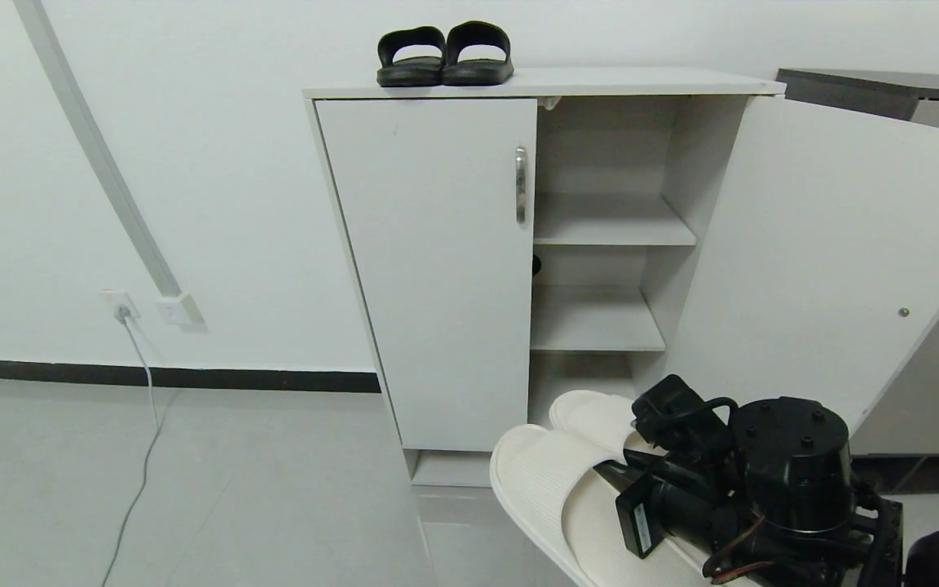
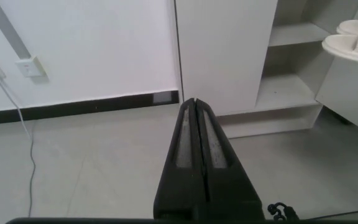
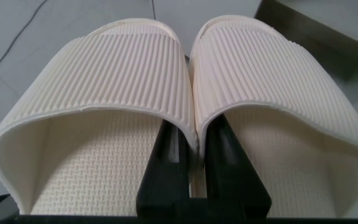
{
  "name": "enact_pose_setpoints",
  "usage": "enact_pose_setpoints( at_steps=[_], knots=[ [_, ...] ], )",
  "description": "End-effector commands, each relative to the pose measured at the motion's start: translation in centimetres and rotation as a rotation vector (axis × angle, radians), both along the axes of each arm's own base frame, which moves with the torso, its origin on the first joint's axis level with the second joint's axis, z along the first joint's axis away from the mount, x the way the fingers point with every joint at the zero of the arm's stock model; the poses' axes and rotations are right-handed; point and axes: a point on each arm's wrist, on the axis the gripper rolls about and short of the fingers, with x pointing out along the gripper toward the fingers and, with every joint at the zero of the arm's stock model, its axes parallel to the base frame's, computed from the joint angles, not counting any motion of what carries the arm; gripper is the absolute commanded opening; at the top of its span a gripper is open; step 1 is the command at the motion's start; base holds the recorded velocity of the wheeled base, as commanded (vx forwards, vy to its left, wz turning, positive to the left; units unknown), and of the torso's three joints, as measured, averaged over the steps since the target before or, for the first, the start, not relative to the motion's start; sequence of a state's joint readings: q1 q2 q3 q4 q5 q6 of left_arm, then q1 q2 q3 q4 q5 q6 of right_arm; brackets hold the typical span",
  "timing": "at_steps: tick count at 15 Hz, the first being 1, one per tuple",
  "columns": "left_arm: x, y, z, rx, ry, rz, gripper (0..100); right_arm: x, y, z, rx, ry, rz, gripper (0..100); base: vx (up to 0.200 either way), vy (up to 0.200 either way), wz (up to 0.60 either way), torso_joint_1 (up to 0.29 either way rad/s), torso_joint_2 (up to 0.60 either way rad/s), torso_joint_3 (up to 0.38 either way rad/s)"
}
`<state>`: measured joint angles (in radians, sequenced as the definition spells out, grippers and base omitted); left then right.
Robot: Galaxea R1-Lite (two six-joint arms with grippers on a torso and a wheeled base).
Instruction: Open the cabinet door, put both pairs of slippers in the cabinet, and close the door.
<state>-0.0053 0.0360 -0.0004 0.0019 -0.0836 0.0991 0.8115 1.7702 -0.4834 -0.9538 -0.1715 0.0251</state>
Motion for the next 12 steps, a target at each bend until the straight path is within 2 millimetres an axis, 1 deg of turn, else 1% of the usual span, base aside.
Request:
enact_pose_setpoints(
  at_steps=[1,2,4,5,6,7,8,10,12],
  knots=[
    [-0.3,0.0,-0.1,-0.013,-0.032,0.011,0,0.1,0.1,-0.1,0.000,0.003,-0.001,0,0.000,0.000,0.00,0.000,0.00,0.000],
    [-0.3,0.0,-0.1,-0.015,-0.032,0.014,0,0.2,0.2,-0.2,-0.001,0.006,-0.011,0,0.000,0.000,0.00,0.000,0.00,0.000],
    [-0.3,0.0,-0.1,-0.018,-0.031,0.014,0,1.3,1.4,-0.3,0.024,0.004,-0.088,0,0.000,0.000,0.00,0.000,0.00,0.000],
    [-0.3,0.0,-0.1,-0.018,-0.030,0.014,0,2.4,3.3,-0.7,0.058,0.002,-0.173,0,0.000,0.000,0.00,0.000,0.00,0.000],
    [-0.3,0.0,-0.1,-0.022,-0.029,0.014,0,3.0,4.7,-1.4,0.066,-0.001,-0.241,0,0.000,0.000,0.00,0.000,0.00,0.000],
    [-0.3,0.0,-0.1,-0.025,-0.029,0.014,0,3.1,5.2,-1.8,0.056,-0.003,-0.262,0,0.000,0.000,0.00,0.000,0.00,0.000],
    [-0.3,0.0,-0.1,-0.028,-0.029,0.014,0,3.6,6.3,-2.7,0.033,-0.025,-0.338,0,0.000,0.000,0.00,0.000,0.00,0.000],
    [-0.3,0.0,-0.1,-0.028,-0.029,0.014,0,4.9,7.8,-3.1,0.043,-0.077,-0.473,0,0.000,0.000,0.00,0.000,0.00,0.000],
    [-0.3,0.0,-0.1,-0.030,-0.029,0.014,0,5.7,8.7,-3.4,0.078,-0.091,-0.558,0,0.000,0.000,0.00,0.000,0.00,0.000]
  ],
)
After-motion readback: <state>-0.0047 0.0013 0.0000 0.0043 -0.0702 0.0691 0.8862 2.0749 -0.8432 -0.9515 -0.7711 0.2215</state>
